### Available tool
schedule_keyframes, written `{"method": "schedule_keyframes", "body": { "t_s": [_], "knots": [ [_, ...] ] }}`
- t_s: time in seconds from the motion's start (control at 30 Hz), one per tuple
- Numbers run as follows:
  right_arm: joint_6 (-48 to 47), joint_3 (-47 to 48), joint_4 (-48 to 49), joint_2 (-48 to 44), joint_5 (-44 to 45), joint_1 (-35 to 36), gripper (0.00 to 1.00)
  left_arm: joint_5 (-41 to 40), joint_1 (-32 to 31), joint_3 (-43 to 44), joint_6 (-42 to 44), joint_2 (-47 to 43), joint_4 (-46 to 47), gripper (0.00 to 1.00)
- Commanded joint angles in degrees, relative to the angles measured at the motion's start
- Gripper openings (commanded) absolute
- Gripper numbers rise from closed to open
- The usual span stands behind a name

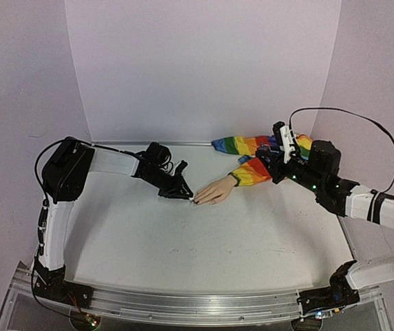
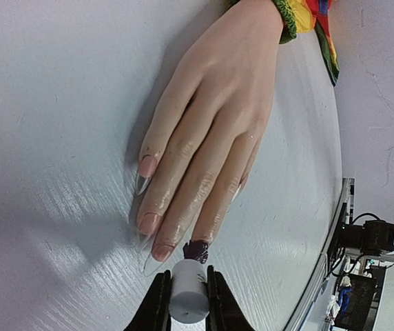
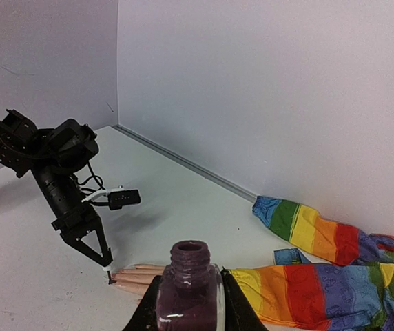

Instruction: Paint the nails

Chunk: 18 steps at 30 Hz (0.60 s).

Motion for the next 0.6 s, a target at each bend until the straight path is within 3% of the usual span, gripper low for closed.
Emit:
{"method": "schedule_keyframes", "body": {
  "t_s": [0.0, 0.57],
  "knots": [
    [0.59, 0.36, 4.90, -0.19, -1.01, -0.38, 0.00, -0.93, -0.17, -0.36, 1.06, -1.91, 0.51, 0.00],
    [0.83, 0.35, 5.04, -0.03, -1.52, -0.47, 0.00, -2.65, -0.08, -3.84, 1.92, -6.14, 0.30, 0.00]
  ]
}}
